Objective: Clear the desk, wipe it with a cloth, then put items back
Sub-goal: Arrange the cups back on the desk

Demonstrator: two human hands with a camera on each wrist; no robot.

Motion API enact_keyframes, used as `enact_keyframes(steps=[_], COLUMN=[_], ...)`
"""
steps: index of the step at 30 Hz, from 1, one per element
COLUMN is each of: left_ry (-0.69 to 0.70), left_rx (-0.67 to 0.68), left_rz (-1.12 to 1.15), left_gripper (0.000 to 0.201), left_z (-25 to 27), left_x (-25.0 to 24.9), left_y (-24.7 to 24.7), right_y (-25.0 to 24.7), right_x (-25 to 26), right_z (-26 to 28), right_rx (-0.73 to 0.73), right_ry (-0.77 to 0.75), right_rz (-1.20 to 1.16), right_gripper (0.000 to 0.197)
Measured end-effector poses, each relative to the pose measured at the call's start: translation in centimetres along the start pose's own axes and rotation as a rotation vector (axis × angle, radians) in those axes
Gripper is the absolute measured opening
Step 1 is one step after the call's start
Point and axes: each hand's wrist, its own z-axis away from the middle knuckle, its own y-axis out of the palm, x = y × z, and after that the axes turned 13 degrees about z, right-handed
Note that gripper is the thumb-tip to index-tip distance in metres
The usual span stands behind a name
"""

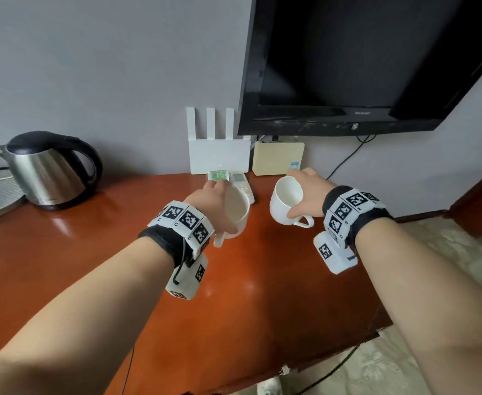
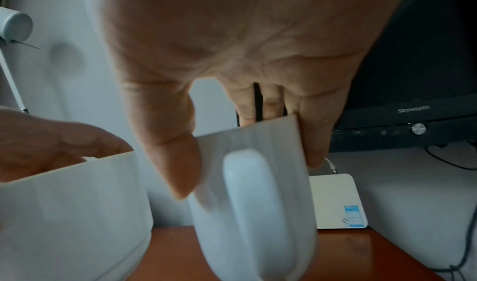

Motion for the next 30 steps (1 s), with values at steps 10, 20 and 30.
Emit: enact_keyframes(steps=[10, 20, 30], left_ry=[-0.133, -0.266, -0.415], left_rx=[0.025, 0.046, 0.04], left_rz=[0.04, 0.065, 0.099], left_gripper=[0.093, 0.093, 0.091], left_z=[-11.6, -24.5, -30.9], left_x=[-7.4, -11.4, -11.6], left_y=[5.8, 9.2, 10.8], right_y=[1.6, 4.6, 7.3], right_x=[-11.7, -16.7, -17.7], right_z=[-10.1, -21.6, -27.7], right_rx=[0.075, 0.094, 0.143], right_ry=[-0.087, -0.147, -0.109], right_rz=[0.026, -0.009, -0.089], right_gripper=[0.089, 0.085, 0.085])
